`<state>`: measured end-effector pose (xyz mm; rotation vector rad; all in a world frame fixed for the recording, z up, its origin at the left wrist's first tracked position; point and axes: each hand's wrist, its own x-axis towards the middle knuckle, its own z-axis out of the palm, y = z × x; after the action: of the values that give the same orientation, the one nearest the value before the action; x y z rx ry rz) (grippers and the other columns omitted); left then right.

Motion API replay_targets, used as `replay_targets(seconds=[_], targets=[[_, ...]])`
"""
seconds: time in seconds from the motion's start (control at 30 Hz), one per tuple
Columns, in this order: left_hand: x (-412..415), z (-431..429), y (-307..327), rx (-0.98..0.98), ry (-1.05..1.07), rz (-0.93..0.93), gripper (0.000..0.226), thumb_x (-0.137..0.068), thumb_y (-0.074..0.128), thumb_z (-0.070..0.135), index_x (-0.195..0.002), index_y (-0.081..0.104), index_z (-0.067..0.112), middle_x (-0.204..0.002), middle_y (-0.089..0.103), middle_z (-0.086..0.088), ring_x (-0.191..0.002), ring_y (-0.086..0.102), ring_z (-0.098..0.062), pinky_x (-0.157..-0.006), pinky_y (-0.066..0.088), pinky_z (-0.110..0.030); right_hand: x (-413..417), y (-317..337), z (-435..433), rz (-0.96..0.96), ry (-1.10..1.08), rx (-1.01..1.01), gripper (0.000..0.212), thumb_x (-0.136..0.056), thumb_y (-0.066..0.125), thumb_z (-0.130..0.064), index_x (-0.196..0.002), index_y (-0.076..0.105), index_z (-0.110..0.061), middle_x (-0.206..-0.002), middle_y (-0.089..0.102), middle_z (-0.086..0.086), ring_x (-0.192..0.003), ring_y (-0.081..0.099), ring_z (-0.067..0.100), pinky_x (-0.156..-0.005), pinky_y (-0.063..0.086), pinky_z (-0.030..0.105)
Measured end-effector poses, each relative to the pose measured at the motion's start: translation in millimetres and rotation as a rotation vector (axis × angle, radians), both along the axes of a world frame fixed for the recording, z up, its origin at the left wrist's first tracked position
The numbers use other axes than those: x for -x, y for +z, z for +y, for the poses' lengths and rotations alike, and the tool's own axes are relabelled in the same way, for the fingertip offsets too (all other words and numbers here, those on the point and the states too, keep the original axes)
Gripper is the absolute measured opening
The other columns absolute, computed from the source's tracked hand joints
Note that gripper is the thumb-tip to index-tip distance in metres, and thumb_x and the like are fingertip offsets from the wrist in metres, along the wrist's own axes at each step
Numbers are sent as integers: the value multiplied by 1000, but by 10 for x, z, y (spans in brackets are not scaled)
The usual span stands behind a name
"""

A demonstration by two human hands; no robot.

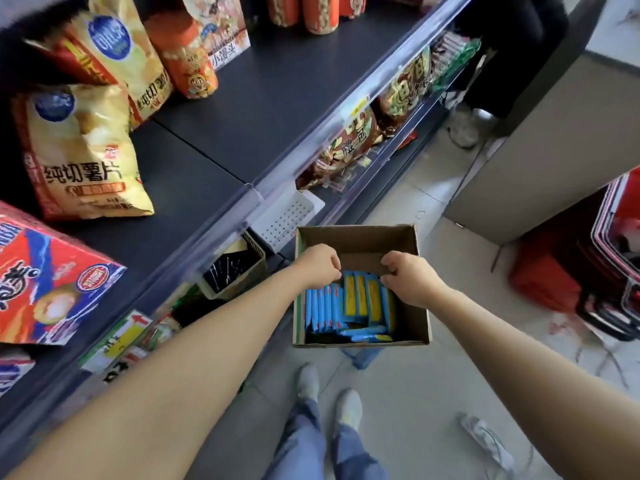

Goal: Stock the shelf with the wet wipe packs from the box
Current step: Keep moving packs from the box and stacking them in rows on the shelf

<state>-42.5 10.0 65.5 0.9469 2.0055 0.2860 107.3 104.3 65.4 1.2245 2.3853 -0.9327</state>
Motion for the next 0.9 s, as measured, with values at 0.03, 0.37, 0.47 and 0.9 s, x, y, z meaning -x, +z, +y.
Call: replay_targets(seconds=[0.03,0.37,0.47,0.9], targets=[[25,22,-167,30,16,-20,15,-90,59,12,-101,66,4,-108,67,-13,-95,62,-25,-74,48,-30,33,-148,19,-14,-14,25,43,-91,56,-15,-133,49,-12,-130,57,10,-118,55,27,-96,46,33],[113,280,-1725,304,143,-141,20,-93,51,5,-74,47,10,-83,47,-10,-82,46,-24,-67,35,-31,374,-1521,202,-162,-35,159,55,-90,52,-16,-143,36,-13,-138,50,14,-123,51,29,-96,45,32],[54,414,-2014,342,205,-171,47,-94,50,7,-139,35,9,-145,29,-16,-107,55,-34,-62,42,-30,425,-1844,307,-215,-7,133,56,-89,53,-15,-142,36,-13,-139,46,17,-126,47,31,-98,43,34],[86,639,-2497,447,247,18,12,-78,74,10,-84,68,1,-85,75,-10,-69,71,-17,-73,61,-32,827,-2392,606,-458,180,170,47,-86,55,-15,-133,48,-10,-115,65,14,-92,67,27,-77,55,33]])
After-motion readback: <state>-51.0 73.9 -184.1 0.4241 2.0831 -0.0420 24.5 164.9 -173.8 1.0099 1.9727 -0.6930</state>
